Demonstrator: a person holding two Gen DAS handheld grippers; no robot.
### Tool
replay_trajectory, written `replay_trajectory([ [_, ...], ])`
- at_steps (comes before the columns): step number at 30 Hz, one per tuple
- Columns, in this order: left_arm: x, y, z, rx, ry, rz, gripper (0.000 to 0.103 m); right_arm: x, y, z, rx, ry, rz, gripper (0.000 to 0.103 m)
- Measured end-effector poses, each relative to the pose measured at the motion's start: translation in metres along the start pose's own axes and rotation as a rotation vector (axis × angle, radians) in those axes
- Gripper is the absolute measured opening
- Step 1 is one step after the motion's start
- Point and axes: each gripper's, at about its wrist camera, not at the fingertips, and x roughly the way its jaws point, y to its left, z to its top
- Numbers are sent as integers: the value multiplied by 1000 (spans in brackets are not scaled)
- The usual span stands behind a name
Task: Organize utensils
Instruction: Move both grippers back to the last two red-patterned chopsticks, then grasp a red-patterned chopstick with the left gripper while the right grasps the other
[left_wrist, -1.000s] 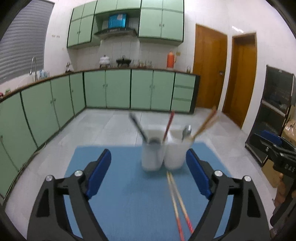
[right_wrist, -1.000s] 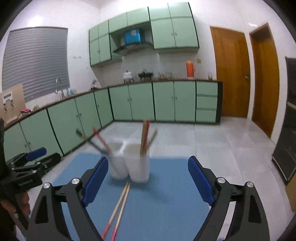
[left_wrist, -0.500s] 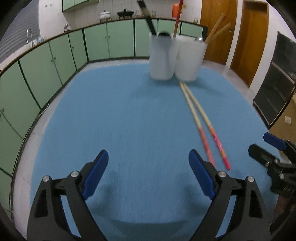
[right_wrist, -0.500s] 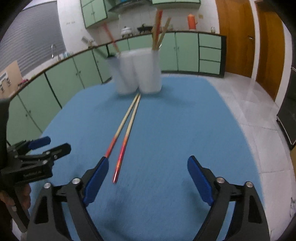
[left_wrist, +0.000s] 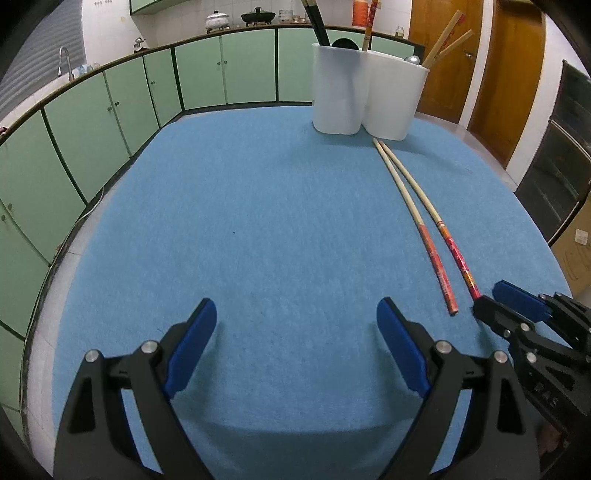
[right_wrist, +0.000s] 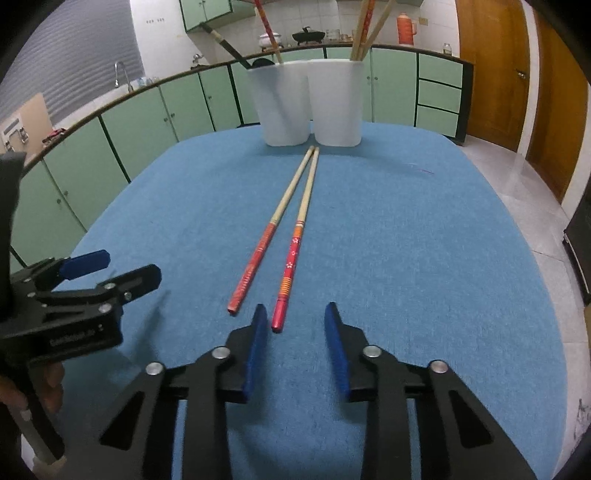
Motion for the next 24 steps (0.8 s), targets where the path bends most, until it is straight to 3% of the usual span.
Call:
replay_trajectory([
  [2,-1,-5,1,5,-3,-6,86,1,0,1,0,1,1,25],
  [5,-1,-10,3,14,-6,-14,86,1,0,0,2,7,4,6],
  [13,-3,-39,1,43,-16,-64,85,-10,-26,-4,75,-11,-18,6],
  [24,9,-80,-2,50,5,-121,71,-21,-66,-13,138,-31,-75,6],
])
